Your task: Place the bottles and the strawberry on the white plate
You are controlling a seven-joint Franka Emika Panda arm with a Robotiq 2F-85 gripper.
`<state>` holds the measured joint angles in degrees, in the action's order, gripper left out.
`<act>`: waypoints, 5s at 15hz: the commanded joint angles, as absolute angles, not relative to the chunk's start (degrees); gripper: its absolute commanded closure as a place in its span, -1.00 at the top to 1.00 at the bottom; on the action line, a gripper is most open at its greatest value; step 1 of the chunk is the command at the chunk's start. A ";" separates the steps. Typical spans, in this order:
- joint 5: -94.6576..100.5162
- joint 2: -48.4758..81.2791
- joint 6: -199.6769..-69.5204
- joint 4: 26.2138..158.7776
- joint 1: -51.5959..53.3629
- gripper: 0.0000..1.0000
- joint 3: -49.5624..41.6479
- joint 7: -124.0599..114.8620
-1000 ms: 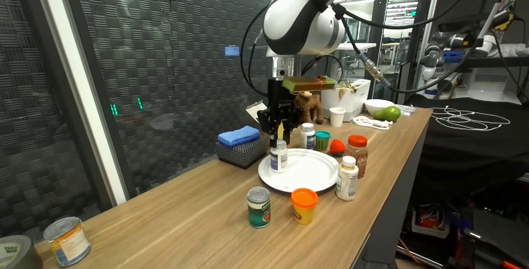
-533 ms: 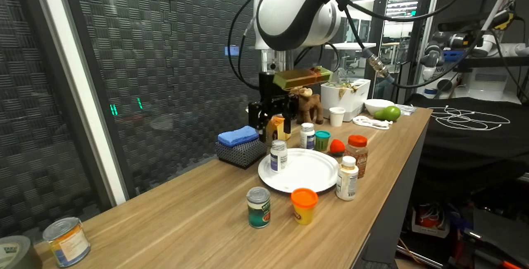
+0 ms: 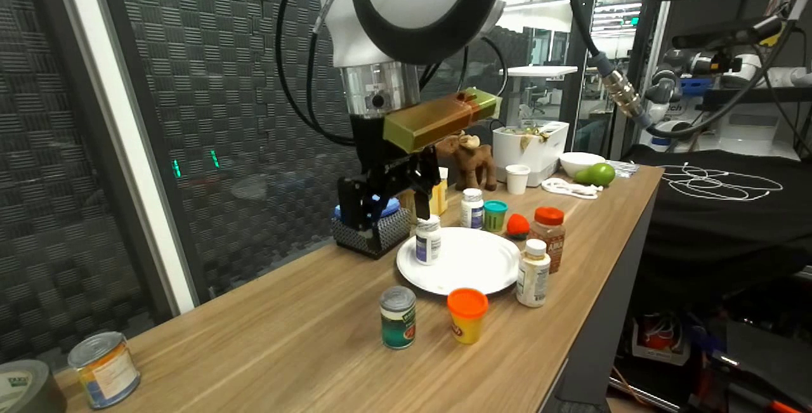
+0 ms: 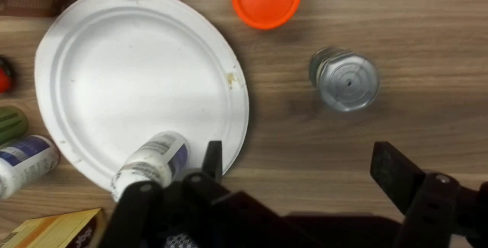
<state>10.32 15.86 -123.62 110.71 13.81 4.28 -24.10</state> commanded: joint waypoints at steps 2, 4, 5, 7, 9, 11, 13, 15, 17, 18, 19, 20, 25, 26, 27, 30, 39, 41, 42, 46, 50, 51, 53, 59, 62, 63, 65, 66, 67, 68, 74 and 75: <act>7.98 17.25 -123.19 112.16 13.58 1.00 6.47 -20.30; 7.03 18.22 -123.00 112.29 13.36 1.00 6.95 -18.42; 6.30 18.53 -123.12 112.42 13.23 1.00 7.20 -17.12; 4.54 19.01 -123.34 112.38 13.06 1.00 7.73 -14.09; 3.11 19.56 -123.19 112.12 13.03 1.00 8.14 -11.56; 2.93 20.21 -122.50 111.70 13.16 1.00 8.03 -10.71; 3.26 20.72 -122.38 111.55 13.23 1.00 7.83 -10.28; 4.44 21.46 -123.00 111.44 13.44 1.00 7.51 -10.02; 5.21 22.24 -123.70 111.35 13.51 1.00 7.49 -8.78; 5.70 22.52 -124.35 111.33 13.64 1.00 7.41 -8.40; 6.23 22.62 -124.94 111.39 13.78 0.50 7.35 -8.18; 7.06 22.67 -125.42 111.41 13.97 0.48 7.24 -8.17; 11.09 22.10 -128.00 111.95 14.48 -0.30 6.86 -8.84; 11.84 21.91 -128.31 112.09 14.59 -0.43 6.80 -8.99; 12.67 21.39 -128.66 112.42 14.75 -0.58 6.70 -9.34; 11.71 18.03 -129.33 114.15 14.24 -0.64 7.12 -9.47; 12.84 10.84 -131.57 120.93 10.51 -0.64 2.48 -17.47; 12.63 11.99 -132.06 120.99 9.42 -0.64 1.60 -17.97; 12.98 12.47 -132.37 121.07 9.00 -0.64 1.13 -18.23; 11.65 14.71 -133.28 119.91 7.75 -0.64 0.72 -17.28; 10.25 17.12 -133.30 118.02 7.21 -0.64 1.02 -16.04; 10.03 17.72 -133.39 117.54 7.21 -0.64 1.01 -16.03; 9.81 18.96 -133.41 116.38 7.24 -0.64 0.84 -16.16; 9.03 21.64 -132.95 112.89 7.16 -0.64 0.89 -15.54; 7.73 22.15 -132.45 112.37 7.17 0.34 1.31 -14.73; 7.68 21.71 -132.20 112.79 7.35 0.40 1.40 -14.74; 7.75 20.03 -131.28 114.36 7.80 0.69 1.64 -15.00; 8.06 18.89 -130.93 115.38 8.24 0.83 1.56 -16.06; 8.90 17.81 -130.92 116.37 8.78 0.96 1.35 -17.13; 10.10 16.13 -131.34 118.01 9.58 1.00 1.02 -18.86; 9.12 8.07 -132.50 126.73 11.64 1.00 4.16 -20.89; 9.00 7.61 -132.23 127.82 11.71 1.00 4.84 -20.55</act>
